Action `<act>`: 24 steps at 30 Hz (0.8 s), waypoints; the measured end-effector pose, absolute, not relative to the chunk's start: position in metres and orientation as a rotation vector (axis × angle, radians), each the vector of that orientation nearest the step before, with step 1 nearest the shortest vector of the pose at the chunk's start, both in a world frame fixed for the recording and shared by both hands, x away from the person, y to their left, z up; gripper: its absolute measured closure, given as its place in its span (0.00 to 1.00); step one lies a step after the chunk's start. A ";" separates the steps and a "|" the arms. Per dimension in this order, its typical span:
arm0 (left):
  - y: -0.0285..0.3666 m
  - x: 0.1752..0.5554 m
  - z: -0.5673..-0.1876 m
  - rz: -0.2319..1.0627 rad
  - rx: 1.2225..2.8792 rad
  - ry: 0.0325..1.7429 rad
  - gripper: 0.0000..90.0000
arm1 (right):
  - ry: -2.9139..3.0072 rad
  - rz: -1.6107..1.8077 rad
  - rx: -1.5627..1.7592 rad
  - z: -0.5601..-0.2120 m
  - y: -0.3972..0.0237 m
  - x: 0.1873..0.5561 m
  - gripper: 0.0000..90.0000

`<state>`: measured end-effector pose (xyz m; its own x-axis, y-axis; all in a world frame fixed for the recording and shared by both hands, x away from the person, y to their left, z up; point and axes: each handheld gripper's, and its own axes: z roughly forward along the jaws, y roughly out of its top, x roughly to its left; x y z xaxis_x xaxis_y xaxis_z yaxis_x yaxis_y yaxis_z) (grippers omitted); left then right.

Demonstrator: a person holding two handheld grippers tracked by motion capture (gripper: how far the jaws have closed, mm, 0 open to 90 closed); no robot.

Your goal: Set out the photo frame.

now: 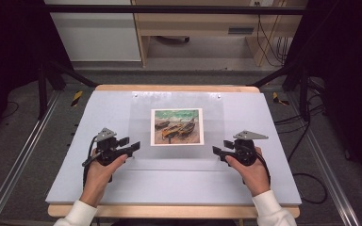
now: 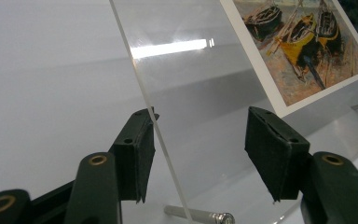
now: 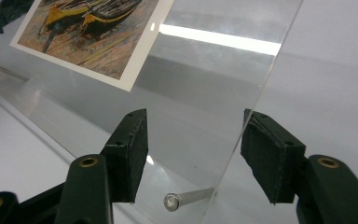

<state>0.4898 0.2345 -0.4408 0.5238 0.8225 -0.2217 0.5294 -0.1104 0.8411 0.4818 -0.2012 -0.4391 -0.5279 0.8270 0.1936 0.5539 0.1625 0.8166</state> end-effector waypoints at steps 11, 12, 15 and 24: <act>0.235 0.480 -0.439 0.405 1.794 1.122 0.52 | 2.133 1.286 1.306 -0.439 -0.202 0.471 0.52; 0.235 0.480 -0.439 0.403 1.792 1.123 0.52 | 2.133 1.286 1.306 -0.439 -0.202 0.471 0.52; 0.236 0.478 -0.438 0.405 1.794 1.121 0.53 | 2.125 1.286 1.307 -0.439 -0.202 0.468 0.54; 0.235 0.474 -0.437 0.419 1.802 1.125 0.54 | 2.122 1.280 1.304 -0.439 -0.203 0.464 0.56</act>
